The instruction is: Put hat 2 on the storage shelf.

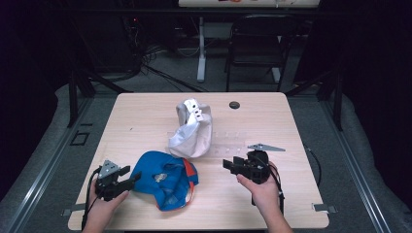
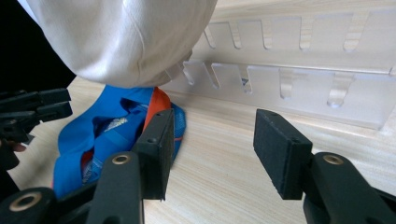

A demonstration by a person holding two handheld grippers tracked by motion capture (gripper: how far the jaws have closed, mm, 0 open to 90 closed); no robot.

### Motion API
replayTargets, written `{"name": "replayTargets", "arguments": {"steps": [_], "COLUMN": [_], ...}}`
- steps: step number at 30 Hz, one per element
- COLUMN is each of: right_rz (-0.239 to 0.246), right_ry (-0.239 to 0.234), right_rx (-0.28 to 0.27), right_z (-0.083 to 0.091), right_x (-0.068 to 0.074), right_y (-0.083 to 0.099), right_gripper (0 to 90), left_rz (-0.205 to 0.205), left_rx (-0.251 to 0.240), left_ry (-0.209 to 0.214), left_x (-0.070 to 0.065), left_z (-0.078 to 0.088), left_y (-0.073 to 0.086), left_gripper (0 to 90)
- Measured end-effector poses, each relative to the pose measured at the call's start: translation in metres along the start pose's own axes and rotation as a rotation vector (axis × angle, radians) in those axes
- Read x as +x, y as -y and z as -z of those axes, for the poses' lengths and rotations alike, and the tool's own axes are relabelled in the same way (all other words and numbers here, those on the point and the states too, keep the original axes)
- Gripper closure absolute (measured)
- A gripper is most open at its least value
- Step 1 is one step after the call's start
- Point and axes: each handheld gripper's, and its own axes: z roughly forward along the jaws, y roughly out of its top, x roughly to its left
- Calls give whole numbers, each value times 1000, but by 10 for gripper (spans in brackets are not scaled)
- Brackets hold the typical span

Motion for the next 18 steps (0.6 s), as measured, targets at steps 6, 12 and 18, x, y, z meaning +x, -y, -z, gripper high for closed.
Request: {"name": "replayTargets", "arguments": {"steps": [6, 12, 18], "right_rz": [-66, -98, -90], "right_ry": [-54, -85, -99], "right_rx": [-9, 13, 80], "right_z": [-9, -21, -37], "right_x": [-3, 2, 13], "right_y": [16, 28, 35], "right_gripper": [487, 473, 477], "left_rz": [-5, -21, -44], "left_rx": [-7, 3, 17], "left_ry": [-14, -25, -24], "left_x": [1, 1, -1], "left_z": [-1, 0, 1], "left_y": [1, 1, 1], "left_gripper": [469, 468, 468]}}
